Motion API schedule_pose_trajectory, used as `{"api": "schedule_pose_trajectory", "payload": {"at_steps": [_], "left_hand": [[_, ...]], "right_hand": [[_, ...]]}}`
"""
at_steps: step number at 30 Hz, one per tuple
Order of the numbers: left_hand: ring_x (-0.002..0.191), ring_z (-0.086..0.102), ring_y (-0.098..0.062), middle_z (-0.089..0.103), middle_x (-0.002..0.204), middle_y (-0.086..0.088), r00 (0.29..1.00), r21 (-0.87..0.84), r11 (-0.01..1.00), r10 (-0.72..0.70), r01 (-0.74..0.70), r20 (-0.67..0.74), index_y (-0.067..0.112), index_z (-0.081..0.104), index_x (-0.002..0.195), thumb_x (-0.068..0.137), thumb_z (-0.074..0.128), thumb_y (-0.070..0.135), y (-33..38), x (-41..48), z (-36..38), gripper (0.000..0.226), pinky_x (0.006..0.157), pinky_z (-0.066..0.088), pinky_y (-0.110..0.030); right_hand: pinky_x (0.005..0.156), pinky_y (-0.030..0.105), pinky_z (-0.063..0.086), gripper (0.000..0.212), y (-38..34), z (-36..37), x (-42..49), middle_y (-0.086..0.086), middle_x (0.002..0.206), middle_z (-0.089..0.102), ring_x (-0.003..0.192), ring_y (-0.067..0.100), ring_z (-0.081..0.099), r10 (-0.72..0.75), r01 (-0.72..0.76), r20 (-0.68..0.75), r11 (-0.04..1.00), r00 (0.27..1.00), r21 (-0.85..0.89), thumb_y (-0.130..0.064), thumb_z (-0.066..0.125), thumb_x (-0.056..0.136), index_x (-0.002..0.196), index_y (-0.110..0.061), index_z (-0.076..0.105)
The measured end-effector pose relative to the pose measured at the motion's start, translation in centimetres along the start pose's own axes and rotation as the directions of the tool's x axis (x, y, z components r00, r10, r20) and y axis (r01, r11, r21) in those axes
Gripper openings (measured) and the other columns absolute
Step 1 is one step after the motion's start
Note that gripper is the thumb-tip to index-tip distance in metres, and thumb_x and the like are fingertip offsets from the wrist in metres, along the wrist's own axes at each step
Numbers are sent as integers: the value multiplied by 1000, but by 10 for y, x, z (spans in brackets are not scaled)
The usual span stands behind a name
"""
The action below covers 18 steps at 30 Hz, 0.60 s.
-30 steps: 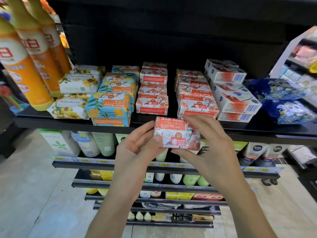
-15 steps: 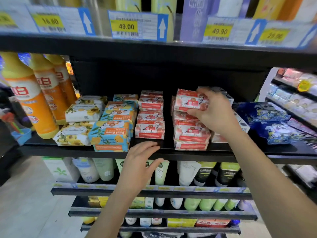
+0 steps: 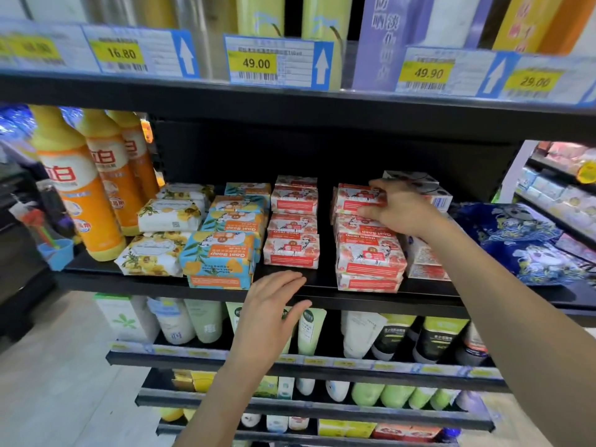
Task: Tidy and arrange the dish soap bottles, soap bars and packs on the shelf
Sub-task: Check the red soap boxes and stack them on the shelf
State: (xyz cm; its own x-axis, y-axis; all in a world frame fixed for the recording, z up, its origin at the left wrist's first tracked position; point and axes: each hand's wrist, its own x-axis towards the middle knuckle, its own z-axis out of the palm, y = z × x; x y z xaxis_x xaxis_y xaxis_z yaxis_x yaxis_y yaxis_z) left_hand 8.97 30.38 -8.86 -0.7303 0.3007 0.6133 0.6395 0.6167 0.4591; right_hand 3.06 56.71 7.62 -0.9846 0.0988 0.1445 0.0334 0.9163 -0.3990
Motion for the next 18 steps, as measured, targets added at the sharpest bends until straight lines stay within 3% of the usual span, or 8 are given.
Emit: {"api": "schedule_pose_trajectory", "payload": {"at_steps": [6,9,14,18], "left_hand": [[121,54,-11,70,127,1,1000,-14,1000,9,-9,-14,14,73,124,91,67,34,-2,0,3,39,114,21,-10],[121,53,-11,70,126,1,1000,-28,1000,14,-15,-23,13,73,124,90,75,30,-3,0,4,38,114,17,-7],[122,53,-10,70,127,2,999,-19,1000,24,-25,-32,15,73,124,94,61,41,-2,-1,4,42,114,18,-6],[122,55,-10,70,127,5,999,-12,1000,16,-17,-37,17,73,124,94,58,44,-2,-1,4,43,114,18,-6]], "right_hand": [[108,35,41,79,-31,-7,5,2,156,45,139,27,46,-113,107,-50,989,992,-104,-49,78,86,153,-24,44],[110,36,39,81,-56,-2,17,1,157,42,143,26,41,-181,184,34,970,983,-159,-46,81,83,152,-24,45],[100,41,49,75,-86,15,46,4,140,56,124,26,55,-169,213,176,938,970,-275,-43,88,74,139,-22,57],[95,43,52,76,-97,27,57,6,134,55,118,27,57,-143,208,203,914,969,-347,-42,90,73,136,-19,53]]}}
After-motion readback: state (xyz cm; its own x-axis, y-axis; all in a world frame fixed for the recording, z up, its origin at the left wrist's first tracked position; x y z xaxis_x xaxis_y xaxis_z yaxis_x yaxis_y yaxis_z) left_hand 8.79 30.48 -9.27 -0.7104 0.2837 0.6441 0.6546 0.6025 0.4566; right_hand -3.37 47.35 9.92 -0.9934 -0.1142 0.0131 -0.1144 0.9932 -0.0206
